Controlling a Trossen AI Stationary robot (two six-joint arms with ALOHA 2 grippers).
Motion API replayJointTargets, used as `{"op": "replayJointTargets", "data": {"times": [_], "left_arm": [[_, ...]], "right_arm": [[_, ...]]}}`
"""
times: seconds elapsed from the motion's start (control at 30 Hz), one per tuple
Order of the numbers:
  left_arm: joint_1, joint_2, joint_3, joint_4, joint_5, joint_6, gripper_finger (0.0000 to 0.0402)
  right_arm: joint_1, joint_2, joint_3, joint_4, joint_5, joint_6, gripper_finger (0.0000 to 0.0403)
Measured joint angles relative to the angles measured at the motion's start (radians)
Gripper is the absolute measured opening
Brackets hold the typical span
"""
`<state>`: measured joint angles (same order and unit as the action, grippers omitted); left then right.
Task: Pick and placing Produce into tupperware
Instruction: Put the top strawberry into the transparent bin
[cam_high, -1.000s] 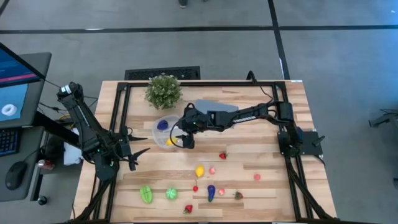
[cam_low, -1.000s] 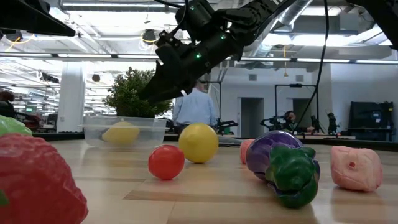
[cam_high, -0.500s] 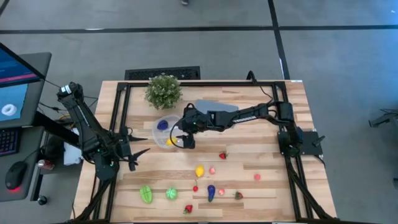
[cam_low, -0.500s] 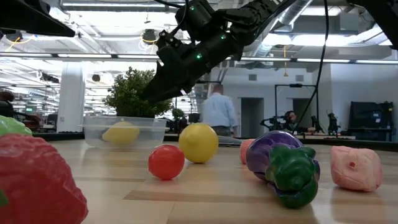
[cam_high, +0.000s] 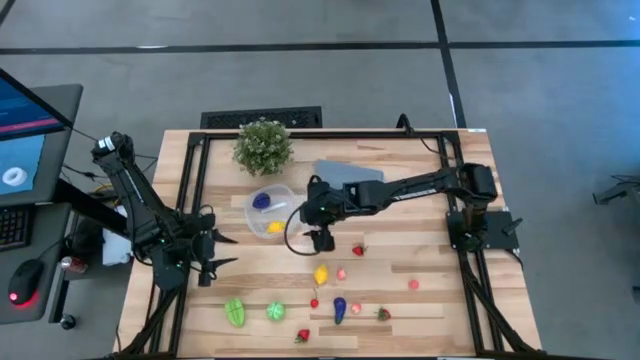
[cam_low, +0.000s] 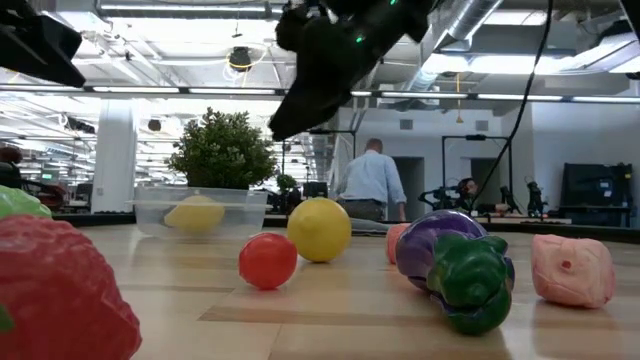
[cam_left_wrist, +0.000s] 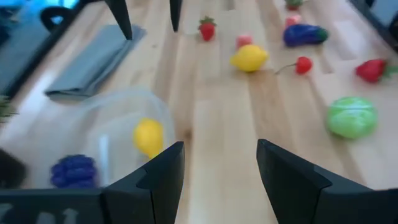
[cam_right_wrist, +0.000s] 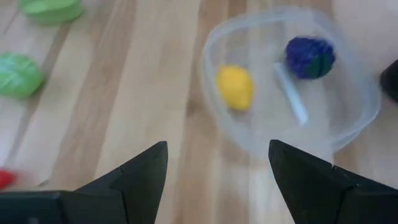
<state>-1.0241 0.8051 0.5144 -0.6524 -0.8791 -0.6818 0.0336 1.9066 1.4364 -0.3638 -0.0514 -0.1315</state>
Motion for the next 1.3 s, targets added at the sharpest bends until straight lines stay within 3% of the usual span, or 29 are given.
{"op": "replayJointTargets", "data": {"times": [0.37, 0.73, 0.93, 1.3], "left_arm": [[0.000, 0.000, 0.000, 0.038, -0.015, 0.069, 0.0192], [0.000, 0.000, 0.000, 0.037, -0.023, 0.078, 0.0192], [0.000, 0.009, 0.000, 0.037, -0.027, 0.094, 0.0192], [0.000, 0.097, 0.000, 0.041, -0.051, 0.095, 0.0192]], "right_arm": [[0.130, -0.121, -0.001, -0.339, 0.227, 0.187, 0.0301], [0.262, -0.114, -0.004, -0.550, 0.441, 0.391, 0.0301], [0.347, -0.133, -0.073, -0.487, 0.577, 0.462, 0.0301], [0.473, -0.327, -0.505, -0.125, 0.757, 0.717, 0.0301]]}}
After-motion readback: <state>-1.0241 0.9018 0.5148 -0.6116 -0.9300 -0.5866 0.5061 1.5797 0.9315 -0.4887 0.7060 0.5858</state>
